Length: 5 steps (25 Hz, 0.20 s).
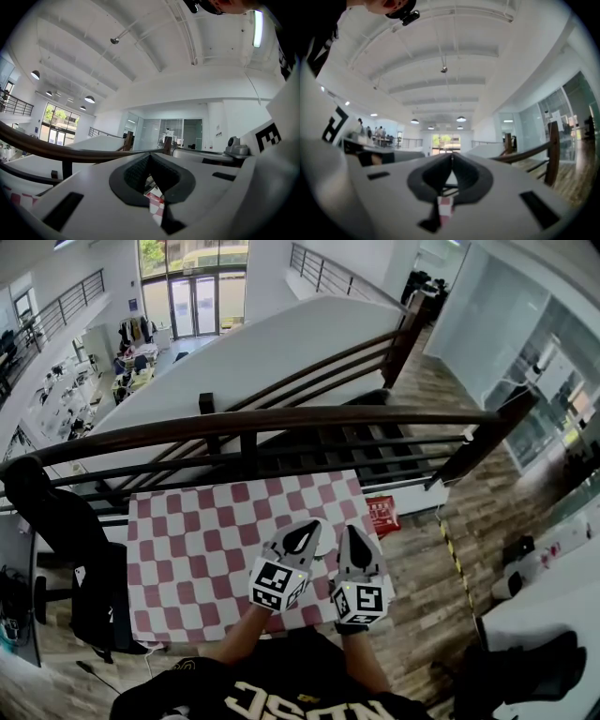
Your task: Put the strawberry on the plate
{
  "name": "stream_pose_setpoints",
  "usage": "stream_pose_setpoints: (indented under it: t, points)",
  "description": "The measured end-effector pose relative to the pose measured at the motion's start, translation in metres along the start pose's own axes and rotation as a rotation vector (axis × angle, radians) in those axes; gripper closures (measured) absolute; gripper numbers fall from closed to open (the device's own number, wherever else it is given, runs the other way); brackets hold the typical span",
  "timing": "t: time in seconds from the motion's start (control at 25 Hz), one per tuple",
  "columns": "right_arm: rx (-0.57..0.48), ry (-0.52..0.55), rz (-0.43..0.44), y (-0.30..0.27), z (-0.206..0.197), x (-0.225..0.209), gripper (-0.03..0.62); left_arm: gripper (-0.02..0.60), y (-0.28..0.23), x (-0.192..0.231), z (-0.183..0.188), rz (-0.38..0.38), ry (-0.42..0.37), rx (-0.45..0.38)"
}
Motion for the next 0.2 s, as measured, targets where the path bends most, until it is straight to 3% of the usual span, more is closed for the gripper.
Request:
stream_pose_setpoints:
  t: [0.2]
  points:
    - [0.008, 0.002, 0.008, -0.0012, -0.0013, -0.0013, 0.574, 0.572, -0.0024, 0.0007, -0.0040, 0.018, -0.003, 0.004]
Point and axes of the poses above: the fingertips, and each gripper's own axes: y backward along the fingers, x to its left, z out of its top, the point moved 3 cm from there along y, backward along the fingers, and after that the axes turned 7 degrees about -y, right-handed, at the moved point
